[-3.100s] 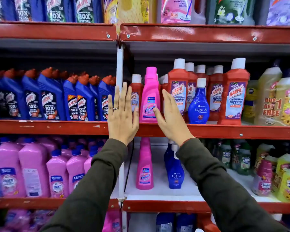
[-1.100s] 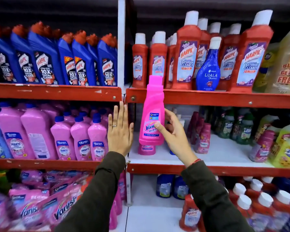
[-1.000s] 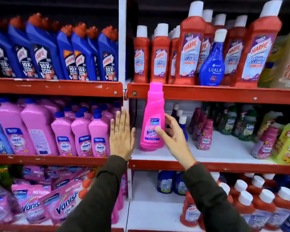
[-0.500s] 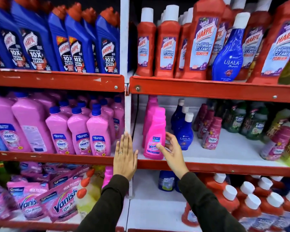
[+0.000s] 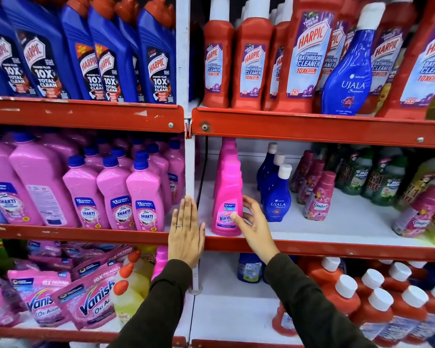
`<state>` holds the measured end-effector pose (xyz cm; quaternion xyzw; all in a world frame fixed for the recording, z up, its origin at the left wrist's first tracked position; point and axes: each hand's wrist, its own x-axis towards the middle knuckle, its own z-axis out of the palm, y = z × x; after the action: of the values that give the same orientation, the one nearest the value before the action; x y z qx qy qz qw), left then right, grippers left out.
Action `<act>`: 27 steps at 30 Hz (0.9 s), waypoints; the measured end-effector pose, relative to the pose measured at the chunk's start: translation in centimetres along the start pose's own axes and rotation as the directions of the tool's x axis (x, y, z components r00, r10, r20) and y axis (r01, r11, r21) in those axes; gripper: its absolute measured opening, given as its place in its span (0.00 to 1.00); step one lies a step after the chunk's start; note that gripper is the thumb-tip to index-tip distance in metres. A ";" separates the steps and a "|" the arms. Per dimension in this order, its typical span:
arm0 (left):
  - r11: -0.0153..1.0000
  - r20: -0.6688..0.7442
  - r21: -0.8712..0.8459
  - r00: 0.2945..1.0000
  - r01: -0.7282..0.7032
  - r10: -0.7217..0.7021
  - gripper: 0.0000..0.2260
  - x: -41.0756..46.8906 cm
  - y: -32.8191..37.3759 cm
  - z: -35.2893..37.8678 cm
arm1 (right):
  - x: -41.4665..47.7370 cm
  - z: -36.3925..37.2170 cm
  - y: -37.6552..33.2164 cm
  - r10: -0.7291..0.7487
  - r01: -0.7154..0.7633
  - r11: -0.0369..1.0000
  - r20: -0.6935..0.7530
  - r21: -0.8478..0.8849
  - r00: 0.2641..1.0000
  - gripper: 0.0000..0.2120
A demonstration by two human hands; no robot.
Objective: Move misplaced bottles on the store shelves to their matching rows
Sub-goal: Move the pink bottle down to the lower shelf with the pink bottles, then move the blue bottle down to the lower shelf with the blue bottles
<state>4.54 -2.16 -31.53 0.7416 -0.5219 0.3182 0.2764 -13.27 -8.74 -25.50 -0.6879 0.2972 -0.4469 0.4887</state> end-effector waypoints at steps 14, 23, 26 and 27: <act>0.995 -0.010 -0.089 0.999 0.041 -0.042 0.29 0.8 2.1 -2.7 | -2.0 -1.6 -1.3 -0.242 0.150 0.897 -0.177 -0.416 0.954 0.25; 0.989 -0.157 -0.125 0.986 -0.082 0.062 0.30 7.3 8.5 -8.5 | -2.5 -6.8 -6.0 -0.491 0.268 0.787 -0.300 -0.555 0.818 0.26; 0.984 -0.222 -0.127 0.971 -0.122 0.092 0.31 10.4 10.7 -10.7 | -2.2 -8.9 -9.0 -0.591 0.330 0.727 -0.304 -0.602 0.747 0.26; 0.982 -0.249 -0.122 0.962 -0.146 0.112 0.31 11.4 11.4 -11.5 | -2.0 -9.7 -10.3 -0.619 0.344 0.709 -0.310 -0.615 0.722 0.26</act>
<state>-5.57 -3.88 -14.54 0.6408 -0.5528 0.3859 0.3673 -23.21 -7.47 -15.30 -0.7081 0.3224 -0.6261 0.0523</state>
